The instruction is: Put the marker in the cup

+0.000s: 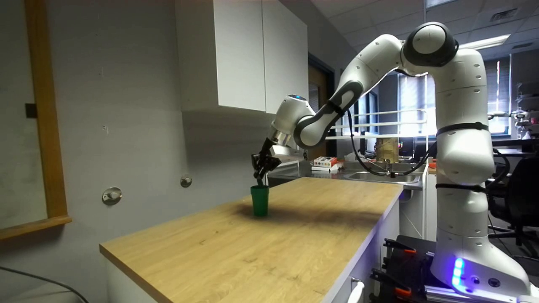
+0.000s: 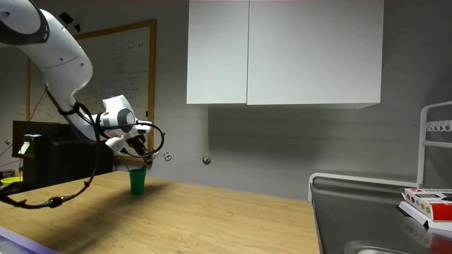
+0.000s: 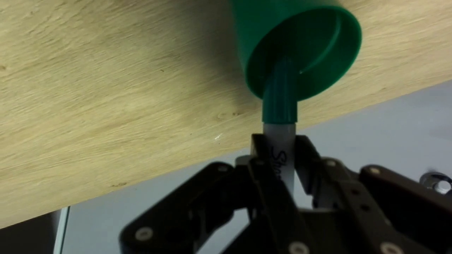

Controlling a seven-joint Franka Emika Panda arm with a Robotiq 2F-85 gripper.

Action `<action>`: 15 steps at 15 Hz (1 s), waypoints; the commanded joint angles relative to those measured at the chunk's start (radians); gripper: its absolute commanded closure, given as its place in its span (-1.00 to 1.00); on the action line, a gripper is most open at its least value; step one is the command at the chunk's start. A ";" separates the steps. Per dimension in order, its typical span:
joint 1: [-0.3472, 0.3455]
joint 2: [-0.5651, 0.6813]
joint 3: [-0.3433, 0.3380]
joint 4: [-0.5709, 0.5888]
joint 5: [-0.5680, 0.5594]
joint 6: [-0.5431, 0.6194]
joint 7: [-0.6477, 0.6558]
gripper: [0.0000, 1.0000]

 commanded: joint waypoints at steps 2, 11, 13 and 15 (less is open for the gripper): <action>-0.002 0.003 -0.016 -0.002 -0.153 0.025 0.140 0.88; 0.006 0.005 -0.016 0.015 -0.411 -0.003 0.343 -0.19; 0.012 0.006 -0.012 0.018 -0.461 -0.013 0.379 -0.50; 0.015 0.008 -0.009 0.023 -0.493 -0.020 0.398 -0.81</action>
